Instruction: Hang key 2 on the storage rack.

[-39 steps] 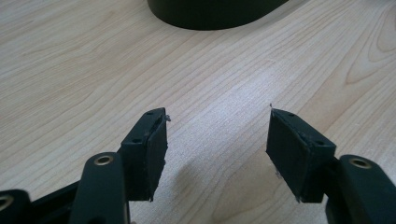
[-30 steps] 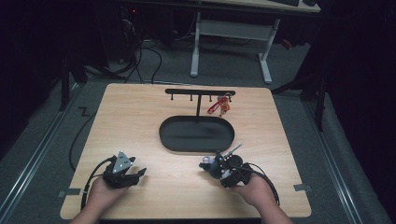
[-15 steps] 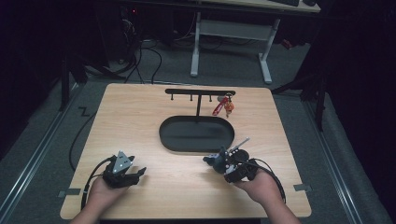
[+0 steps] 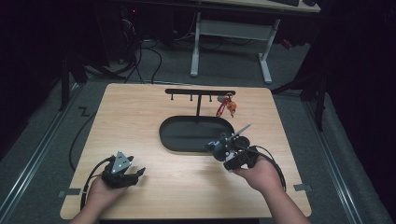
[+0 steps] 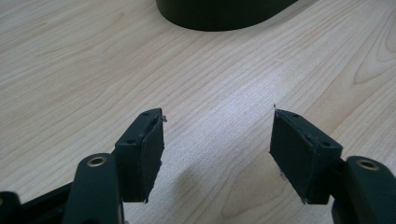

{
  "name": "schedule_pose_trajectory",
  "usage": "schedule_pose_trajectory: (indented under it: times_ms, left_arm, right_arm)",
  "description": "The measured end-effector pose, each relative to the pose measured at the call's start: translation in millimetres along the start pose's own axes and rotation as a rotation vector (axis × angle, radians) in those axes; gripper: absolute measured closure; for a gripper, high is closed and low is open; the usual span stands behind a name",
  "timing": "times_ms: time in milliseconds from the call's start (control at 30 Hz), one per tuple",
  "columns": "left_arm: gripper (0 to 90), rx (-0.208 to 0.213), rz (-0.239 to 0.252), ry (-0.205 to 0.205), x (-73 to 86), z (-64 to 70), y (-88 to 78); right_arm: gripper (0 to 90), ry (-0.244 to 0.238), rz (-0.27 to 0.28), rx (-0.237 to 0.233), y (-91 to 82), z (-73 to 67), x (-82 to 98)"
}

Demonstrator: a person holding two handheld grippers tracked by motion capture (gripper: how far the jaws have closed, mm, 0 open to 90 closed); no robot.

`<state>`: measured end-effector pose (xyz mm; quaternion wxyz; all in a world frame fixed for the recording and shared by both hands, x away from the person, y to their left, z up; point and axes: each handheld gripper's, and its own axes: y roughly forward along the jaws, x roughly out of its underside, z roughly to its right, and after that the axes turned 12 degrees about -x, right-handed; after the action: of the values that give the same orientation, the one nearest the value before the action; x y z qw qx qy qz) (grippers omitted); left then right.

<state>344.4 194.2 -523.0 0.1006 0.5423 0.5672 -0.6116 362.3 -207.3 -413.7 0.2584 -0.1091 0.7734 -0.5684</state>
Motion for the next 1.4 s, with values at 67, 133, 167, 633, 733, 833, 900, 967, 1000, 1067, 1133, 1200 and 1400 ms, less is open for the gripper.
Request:
schedule_pose_trajectory:
  times_ms: [67,133,167,633,733,833,900,967,1000,1067,1133,1200,1400]
  left_arm:
    - [35.3,-0.001,0.002,-0.004,0.1,-0.6,-0.5]
    - [35.3,-0.003,0.004,-0.008,0.2,-1.1,-0.6]
    - [35.3,-0.002,0.003,-0.008,0.4,-1.4,-0.4]
    - [35.3,-0.001,0.002,-0.008,0.4,-1.7,-0.7]
    - [35.3,0.001,0.003,-0.009,0.3,-1.8,-0.8]
    - [35.3,0.004,0.003,-0.01,-0.1,-1.5,-0.4]
    - [35.3,0.007,0.002,-0.007,-0.5,-1.1,0.0]
    - [35.3,0.009,0.003,-0.005,-0.6,-0.4,0.7]
    - [35.3,0.01,0.001,-0.003,-0.7,-0.3,0.7]
    - [35.3,0.01,0.001,-0.001,-0.7,-0.3,0.7]
    - [35.2,0.008,0.003,-0.002,-0.6,-0.5,0.5]
    - [35.3,0.006,0.002,-0.007,-0.4,-0.9,0.3]
    - [35.3,0.006,0.001,-0.008,-0.2,-1.3,-0.3]
  right_arm:
    - [48.1,-0.002,0.002,0.006,-4.0,-0.7,-6.0]
    - [48.1,-0.008,0.012,0.002,-7.8,-0.7,-11.4]
    - [48.1,-0.008,0.018,0.006,-11.4,-1.4,-17.1]
    - [48.1,0.016,0.032,0.045,-27.1,1.4,-48.6]
    - [48.1,0.021,0.041,0.044,-33.5,1.9,-58.2]
    - [48.2,0.027,0.052,0.042,-36.8,2.5,-61.5]
    - [48.2,0.036,0.059,0.038,-40.2,3.3,-64.7]
    - [48.2,0.037,0.068,0.038,-43.4,4.9,-67.7]
    - [48.2,0.05,0.071,0.036,-44.9,4.9,-69.1]
    - [48.2,0.058,0.08,0.039,-49.0,5.9,-72.5]
    - [48.2,0.062,0.084,0.04,-52.8,6.8,-75.3]
    - [48.3,0.063,0.091,0.04,-56.7,8.1,-78.4]
    - [48.3,0.077,0.106,0.046,-63.2,12.3,-83.8]
